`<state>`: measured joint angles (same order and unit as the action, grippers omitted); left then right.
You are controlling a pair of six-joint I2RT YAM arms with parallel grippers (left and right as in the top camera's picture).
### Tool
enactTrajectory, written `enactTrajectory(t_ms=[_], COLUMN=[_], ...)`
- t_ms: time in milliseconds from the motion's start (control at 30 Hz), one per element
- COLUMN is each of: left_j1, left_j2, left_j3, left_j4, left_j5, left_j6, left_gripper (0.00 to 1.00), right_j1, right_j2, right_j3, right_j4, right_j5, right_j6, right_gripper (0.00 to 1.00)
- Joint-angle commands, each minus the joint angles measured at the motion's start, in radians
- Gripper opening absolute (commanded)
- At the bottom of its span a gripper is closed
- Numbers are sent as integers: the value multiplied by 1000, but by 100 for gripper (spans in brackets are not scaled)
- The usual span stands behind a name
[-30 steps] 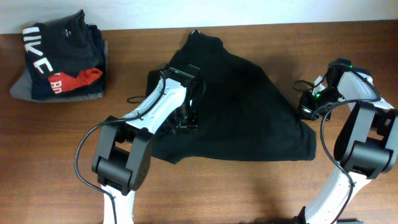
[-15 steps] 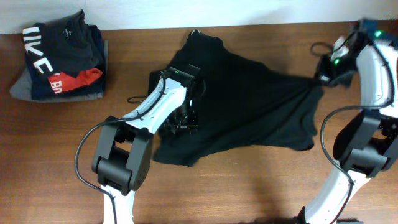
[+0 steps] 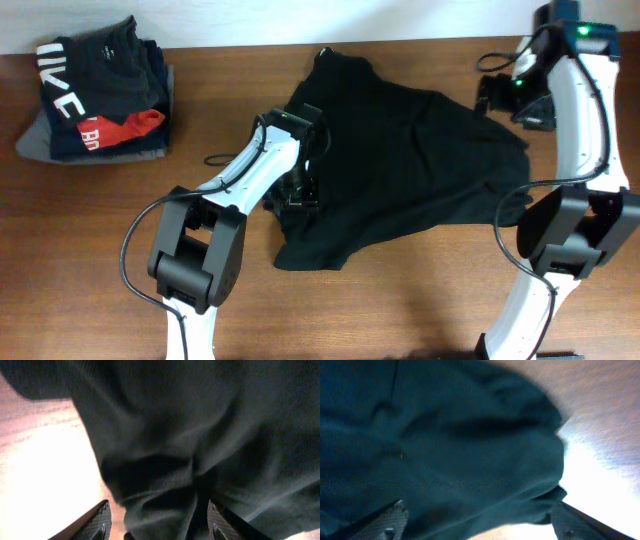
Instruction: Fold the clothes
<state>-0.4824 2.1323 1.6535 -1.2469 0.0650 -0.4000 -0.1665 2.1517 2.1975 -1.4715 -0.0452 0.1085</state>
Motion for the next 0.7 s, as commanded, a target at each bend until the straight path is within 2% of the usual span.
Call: enactTrajectory(t_ms=[0,100,333,667], left_j1=[-2,-2,-2,-2], left_j2=[13,13,13,13], left_j3=[11,11,-3,-180], left_j4=[-33,-70,-150,-37], left_j5=[11,10,10,135], left_j6=[13,13,37,77], left_gripper=[64,69,72,66], right_j1=[2,-11,-26,-26], right_j2=[-3,-8,-24,-145], right_j3=[-8,-8,-8,-8], right_j4=[-32,-69,-161,-178], right_j5=[48,50,51,50], right_j6=[47,69,66,64], right_gripper=[99,99,99,99])
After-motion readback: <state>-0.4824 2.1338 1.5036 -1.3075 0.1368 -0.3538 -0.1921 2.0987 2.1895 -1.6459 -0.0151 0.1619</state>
